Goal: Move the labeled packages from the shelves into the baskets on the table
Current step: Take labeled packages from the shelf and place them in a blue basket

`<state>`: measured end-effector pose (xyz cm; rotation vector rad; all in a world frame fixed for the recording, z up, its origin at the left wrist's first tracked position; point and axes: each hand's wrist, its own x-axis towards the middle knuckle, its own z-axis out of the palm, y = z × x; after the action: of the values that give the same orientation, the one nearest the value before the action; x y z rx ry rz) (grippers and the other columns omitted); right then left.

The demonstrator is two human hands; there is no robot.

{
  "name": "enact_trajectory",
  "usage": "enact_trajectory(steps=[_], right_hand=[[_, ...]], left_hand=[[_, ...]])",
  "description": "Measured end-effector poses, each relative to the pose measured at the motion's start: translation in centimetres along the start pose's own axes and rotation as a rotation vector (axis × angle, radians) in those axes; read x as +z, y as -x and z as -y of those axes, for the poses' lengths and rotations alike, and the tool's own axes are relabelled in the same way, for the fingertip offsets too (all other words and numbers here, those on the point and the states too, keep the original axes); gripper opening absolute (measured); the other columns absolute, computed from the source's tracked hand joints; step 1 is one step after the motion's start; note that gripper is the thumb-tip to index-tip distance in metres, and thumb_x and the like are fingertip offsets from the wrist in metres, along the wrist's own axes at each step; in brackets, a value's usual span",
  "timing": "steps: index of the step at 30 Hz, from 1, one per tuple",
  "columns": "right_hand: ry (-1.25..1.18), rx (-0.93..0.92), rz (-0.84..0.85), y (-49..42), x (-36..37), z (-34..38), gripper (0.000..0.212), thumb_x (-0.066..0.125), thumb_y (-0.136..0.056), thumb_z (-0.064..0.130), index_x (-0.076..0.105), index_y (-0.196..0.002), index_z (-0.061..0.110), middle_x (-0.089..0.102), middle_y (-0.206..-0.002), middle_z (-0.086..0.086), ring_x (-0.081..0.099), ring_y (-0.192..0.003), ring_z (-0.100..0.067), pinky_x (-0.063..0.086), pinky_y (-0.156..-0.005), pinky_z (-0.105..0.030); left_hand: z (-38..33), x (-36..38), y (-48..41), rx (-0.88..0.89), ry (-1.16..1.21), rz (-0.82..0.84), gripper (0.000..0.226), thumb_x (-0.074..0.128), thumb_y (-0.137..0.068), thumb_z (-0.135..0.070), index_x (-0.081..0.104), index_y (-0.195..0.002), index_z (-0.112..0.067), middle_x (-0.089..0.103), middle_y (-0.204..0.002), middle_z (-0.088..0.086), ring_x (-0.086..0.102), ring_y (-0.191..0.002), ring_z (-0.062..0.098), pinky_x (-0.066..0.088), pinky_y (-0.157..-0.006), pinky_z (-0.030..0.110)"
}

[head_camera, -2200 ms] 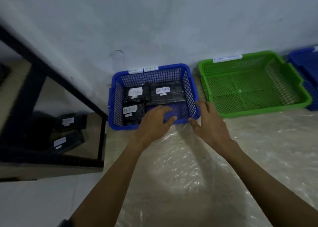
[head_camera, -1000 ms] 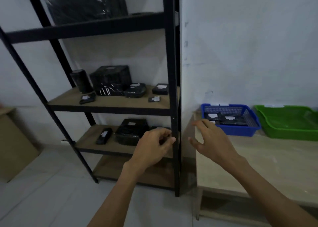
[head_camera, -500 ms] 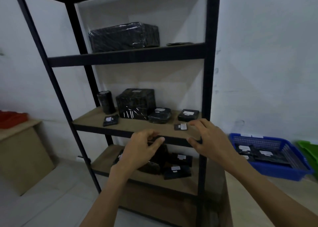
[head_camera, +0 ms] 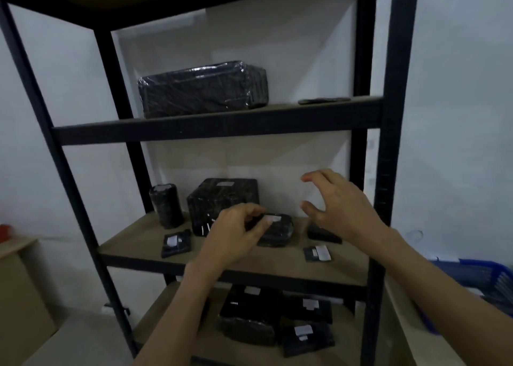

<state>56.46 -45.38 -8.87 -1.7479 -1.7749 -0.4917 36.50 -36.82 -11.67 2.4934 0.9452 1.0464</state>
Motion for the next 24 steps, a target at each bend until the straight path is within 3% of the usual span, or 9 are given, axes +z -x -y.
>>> enact_trajectory(steps=[3, 8, 12, 16, 18, 21, 24], right_hand=[[0.038, 0.001, -0.062, -3.8, -0.3, 0.8, 0.05, 0.059, -0.087, 0.039, 0.045, -0.131, 0.02, 0.048, -0.131, -0.001, 0.05, -0.115, -0.021, 0.045, -0.093, -0.037], [0.108, -0.022, -0.179, -8.2, -1.4, 1.2, 0.048, 0.061, -0.086, 0.036, 0.049, -0.128, 0.017, 0.051, -0.124, -0.004, 0.052, -0.109, -0.022, 0.046, -0.087, -0.037], [0.18, -0.048, -0.267, -11.0, -3.1, 0.1, 0.044, 0.064, -0.083, 0.033, 0.054, -0.122, 0.014, 0.054, -0.117, -0.007, 0.053, -0.105, -0.025, 0.048, -0.084, -0.039], [0.189, -0.045, -0.413, -13.4, -4.6, -1.6, 0.036, 0.065, -0.082, 0.033, 0.059, -0.111, 0.013, 0.056, -0.102, -0.007, 0.055, -0.092, -0.025, 0.05, -0.074, -0.038], [0.222, -0.034, -0.484, -14.1, -5.1, -2.6, 0.036, 0.059, -0.082, 0.039, 0.061, -0.107, 0.012, 0.055, -0.097, -0.007, 0.054, -0.087, -0.024, 0.048, -0.072, -0.038], [0.265, 0.015, -0.508, -14.6, -5.4, -3.9, 0.047, 0.043, -0.083, 0.052, 0.06, -0.106, 0.013, 0.055, -0.098, -0.006, 0.053, -0.088, -0.023, 0.047, -0.074, -0.04], [0.285, 0.081, -0.5, -14.6, -5.2, -5.5, 0.054, 0.039, -0.084, 0.059, 0.058, -0.11, 0.016, 0.056, -0.102, -0.006, 0.055, -0.09, -0.023, 0.048, -0.073, -0.039]], left_hand=[[1.1, -2.0, -3.8, 0.062, 0.015, -0.029, 0.032, 0.062, -0.089, -0.036, 0.066, -0.115, -0.018, 0.068, -0.109, -0.003, 0.062, -0.097, 0.008, 0.053, -0.089, 0.034], [0.7, -4.5, -10.1, 0.205, -0.01, -0.123, 0.03, 0.064, -0.089, -0.034, 0.067, -0.114, -0.017, 0.066, -0.112, -0.002, 0.057, -0.101, 0.007, 0.042, -0.088, 0.018], [-0.6, -5.5, -14.5, 0.388, 0.019, -0.28, 0.023, 0.067, -0.084, -0.033, 0.071, -0.099, -0.015, 0.066, -0.098, -0.001, 0.06, -0.094, 0.014, 0.048, -0.086, 0.032], [-2.2, -5.9, -18.5, 0.485, 0.007, -0.423, 0.025, 0.06, -0.083, -0.036, 0.071, -0.091, -0.015, 0.064, -0.093, -0.003, 0.058, -0.09, 0.016, 0.048, -0.084, 0.036], [-3.4, -5.7, -20.4, 0.465, 0.014, -0.425, 0.024, 0.059, -0.084, -0.034, 0.07, -0.093, -0.015, 0.066, -0.094, -0.002, 0.059, -0.09, 0.017, 0.049, -0.084, 0.04], [-5.4, -4.7, -23.3, 0.329, 0.043, -0.297, 0.026, 0.059, -0.088, -0.039, 0.07, -0.097, -0.017, 0.068, -0.096, -0.002, 0.062, -0.089, 0.017, 0.051, -0.085, 0.041], [-7.3, -3.4, -25.7, 0.114, -0.043, -0.136, 0.044, 0.05, -0.089, -0.058, 0.068, -0.096, -0.018, 0.069, -0.098, 0.002, 0.063, -0.094, 0.023, 0.051, -0.088, 0.04]])
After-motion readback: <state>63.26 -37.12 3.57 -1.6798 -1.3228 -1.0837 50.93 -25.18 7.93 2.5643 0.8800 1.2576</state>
